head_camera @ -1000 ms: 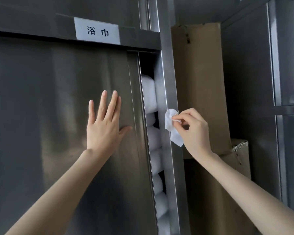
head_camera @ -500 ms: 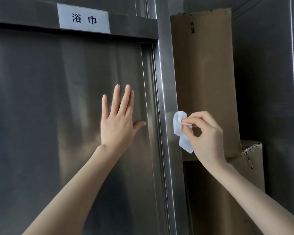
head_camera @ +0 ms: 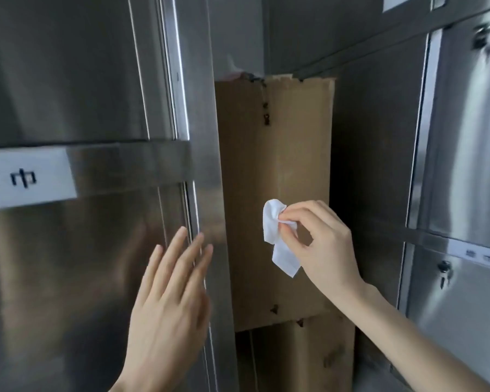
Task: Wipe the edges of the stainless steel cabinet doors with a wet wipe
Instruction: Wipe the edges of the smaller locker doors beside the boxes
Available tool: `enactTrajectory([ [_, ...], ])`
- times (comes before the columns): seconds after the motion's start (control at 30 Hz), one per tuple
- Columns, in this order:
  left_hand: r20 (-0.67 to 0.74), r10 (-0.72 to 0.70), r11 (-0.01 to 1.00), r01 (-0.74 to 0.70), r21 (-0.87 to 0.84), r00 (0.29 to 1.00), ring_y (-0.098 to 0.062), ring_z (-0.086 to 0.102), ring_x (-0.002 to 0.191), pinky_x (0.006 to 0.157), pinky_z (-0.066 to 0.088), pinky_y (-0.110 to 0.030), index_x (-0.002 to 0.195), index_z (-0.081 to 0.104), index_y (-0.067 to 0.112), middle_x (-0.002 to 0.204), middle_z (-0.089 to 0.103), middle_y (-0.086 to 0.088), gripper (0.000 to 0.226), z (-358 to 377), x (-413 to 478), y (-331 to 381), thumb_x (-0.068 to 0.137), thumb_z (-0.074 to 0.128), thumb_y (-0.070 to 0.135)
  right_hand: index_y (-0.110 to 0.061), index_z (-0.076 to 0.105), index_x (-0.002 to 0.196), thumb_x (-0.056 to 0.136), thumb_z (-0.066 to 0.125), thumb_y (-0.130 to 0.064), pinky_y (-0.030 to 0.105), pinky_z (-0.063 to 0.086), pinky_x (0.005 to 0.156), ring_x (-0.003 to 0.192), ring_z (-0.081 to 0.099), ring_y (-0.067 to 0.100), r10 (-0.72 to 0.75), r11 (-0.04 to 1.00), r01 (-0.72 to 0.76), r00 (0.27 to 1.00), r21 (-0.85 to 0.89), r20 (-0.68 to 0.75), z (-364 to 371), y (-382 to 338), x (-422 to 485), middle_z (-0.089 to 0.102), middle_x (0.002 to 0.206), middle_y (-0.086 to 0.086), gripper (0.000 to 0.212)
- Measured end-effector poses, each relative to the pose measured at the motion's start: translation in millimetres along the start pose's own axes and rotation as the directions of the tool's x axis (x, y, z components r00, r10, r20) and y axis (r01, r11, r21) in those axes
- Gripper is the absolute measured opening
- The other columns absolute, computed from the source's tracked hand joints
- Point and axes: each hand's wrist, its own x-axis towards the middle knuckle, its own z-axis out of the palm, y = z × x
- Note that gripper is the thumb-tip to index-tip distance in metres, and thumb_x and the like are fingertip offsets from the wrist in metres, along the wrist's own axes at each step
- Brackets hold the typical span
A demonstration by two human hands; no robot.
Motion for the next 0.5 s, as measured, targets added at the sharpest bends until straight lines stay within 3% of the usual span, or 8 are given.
enactTrajectory([
  [0.1, 0.016, 0.109, 0.990, -0.108, -0.087, 0.994, -0.024, 0.034, 0.139, 0.116, 0.022, -0.040, 0.130, 0.060, 0.005, 0.141, 0.053, -0.009, 0.051, -29, 75, 12, 0.083, 0.041, 0.012, -0.004, 0.069, 0.083, 0.089, 0.059, -0.011, 0.023, 0.053, 0.074, 0.082, 0.062, 0.015, -0.015, 1.000, 0.015, 1.000, -0.026, 0.013, -35, 2, 78, 0.066, 0.088, 0.005, 0.014],
  [0.23, 0.087, 0.062, 0.989, -0.050, -0.136, 0.994, -0.024, 0.039, 0.139, 0.116, 0.024, -0.037, 0.134, 0.056, 0.004, 0.140, 0.054, -0.008, 0.055, -78, 189, 16, 0.079, 0.052, 0.012, -0.003, 0.069, 0.085, 0.088, 0.049, -0.018, 0.014, 0.046, 0.077, 0.084, 0.060, 0.015, 0.001, 0.998, 0.002, 0.998, -0.064, 0.055, -88, -2, 190, 0.064, 0.091, 0.007, 0.025],
  [0.37, 0.133, 0.045, 0.987, -0.024, -0.158, 0.990, -0.028, 0.049, 0.132, 0.115, 0.030, -0.040, 0.132, 0.057, 0.003, 0.136, 0.058, -0.011, 0.052, -127, 296, 16, 0.081, 0.063, 0.012, -0.004, 0.069, 0.080, 0.083, 0.063, -0.002, 0.026, 0.051, 0.070, 0.080, 0.059, 0.020, -0.046, 0.979, 0.064, 0.994, -0.191, 0.101, -139, -5, 292, 0.065, 0.086, 0.003, 0.007],
  [0.43, 0.156, 0.037, 0.984, -0.009, -0.179, 0.987, -0.029, 0.049, 0.132, 0.112, 0.032, -0.043, 0.133, 0.056, 0.002, 0.136, 0.057, -0.012, 0.055, -152, 345, 13, 0.081, 0.071, 0.013, -0.005, 0.068, 0.077, 0.079, 0.065, 0.002, 0.028, 0.050, 0.067, 0.078, 0.058, 0.020, -0.044, 0.966, 0.076, 0.990, -0.247, 0.132, -163, -8, 339, 0.065, 0.083, 0.002, 0.008],
  [0.5, 0.182, 0.035, 0.977, 0.004, -0.212, 0.983, -0.028, 0.042, 0.138, 0.115, 0.026, -0.041, 0.140, 0.049, 0.004, 0.143, 0.051, -0.011, 0.056, -176, 390, 11, 0.088, 0.066, 0.017, -0.006, 0.067, 0.075, 0.077, 0.065, 0.003, 0.026, 0.048, 0.065, 0.076, 0.058, 0.021, -0.035, 0.950, 0.081, 0.987, -0.302, 0.156, -186, -11, 382, 0.064, 0.081, 0.001, 0.009],
])
